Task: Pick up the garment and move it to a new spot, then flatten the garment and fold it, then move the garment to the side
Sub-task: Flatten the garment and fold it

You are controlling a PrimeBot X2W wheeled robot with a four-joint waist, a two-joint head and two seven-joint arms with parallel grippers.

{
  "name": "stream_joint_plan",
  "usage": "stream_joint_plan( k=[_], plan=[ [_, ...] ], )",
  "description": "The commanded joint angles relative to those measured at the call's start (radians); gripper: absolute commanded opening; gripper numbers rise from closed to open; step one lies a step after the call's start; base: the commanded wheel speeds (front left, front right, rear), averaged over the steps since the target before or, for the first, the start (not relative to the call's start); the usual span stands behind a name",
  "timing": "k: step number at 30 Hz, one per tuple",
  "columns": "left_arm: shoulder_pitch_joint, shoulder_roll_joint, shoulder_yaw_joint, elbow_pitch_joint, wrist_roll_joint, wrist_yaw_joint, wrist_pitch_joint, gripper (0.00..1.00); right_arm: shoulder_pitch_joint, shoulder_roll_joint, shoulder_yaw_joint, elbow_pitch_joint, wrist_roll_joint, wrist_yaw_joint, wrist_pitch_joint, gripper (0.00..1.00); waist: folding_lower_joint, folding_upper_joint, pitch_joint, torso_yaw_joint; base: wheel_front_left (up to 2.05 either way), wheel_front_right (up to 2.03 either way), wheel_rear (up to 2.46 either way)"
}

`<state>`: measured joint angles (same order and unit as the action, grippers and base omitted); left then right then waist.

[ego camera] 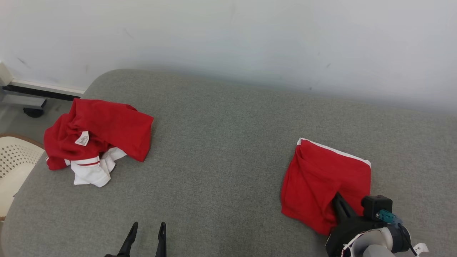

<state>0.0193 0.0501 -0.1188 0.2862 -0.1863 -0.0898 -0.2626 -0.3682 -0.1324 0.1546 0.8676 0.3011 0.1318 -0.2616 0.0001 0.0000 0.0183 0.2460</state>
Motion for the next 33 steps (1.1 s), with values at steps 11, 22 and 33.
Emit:
stream_joint_plan(
  k=[11, 22, 33],
  plan=[
    [-0.023, 0.001, -0.012, 0.008, -0.019, 0.000, -0.003, 1.00, -0.027, 0.071, 0.060, 0.010, -0.049, -0.002, -0.004, 0.00, -0.0001, 0.0000, 0.017, 0.043, 0.00, 0.00, 0.00],
    [-0.011, 0.001, -0.006, 0.005, -0.023, 0.009, -0.003, 1.00, -0.019, 0.082, 0.119, -0.054, 0.009, -0.002, -0.004, 0.00, -0.0001, 0.0000, 0.000, 0.040, 0.00, 0.00, 0.00],
    [0.027, 0.001, 0.017, -0.017, -0.020, 0.015, -0.003, 1.00, 0.111, 0.058, -0.068, -0.344, -0.033, -0.002, -0.003, 0.00, -0.0001, 0.0000, -0.026, -0.041, 0.00, 0.00, 0.00]
  ],
)
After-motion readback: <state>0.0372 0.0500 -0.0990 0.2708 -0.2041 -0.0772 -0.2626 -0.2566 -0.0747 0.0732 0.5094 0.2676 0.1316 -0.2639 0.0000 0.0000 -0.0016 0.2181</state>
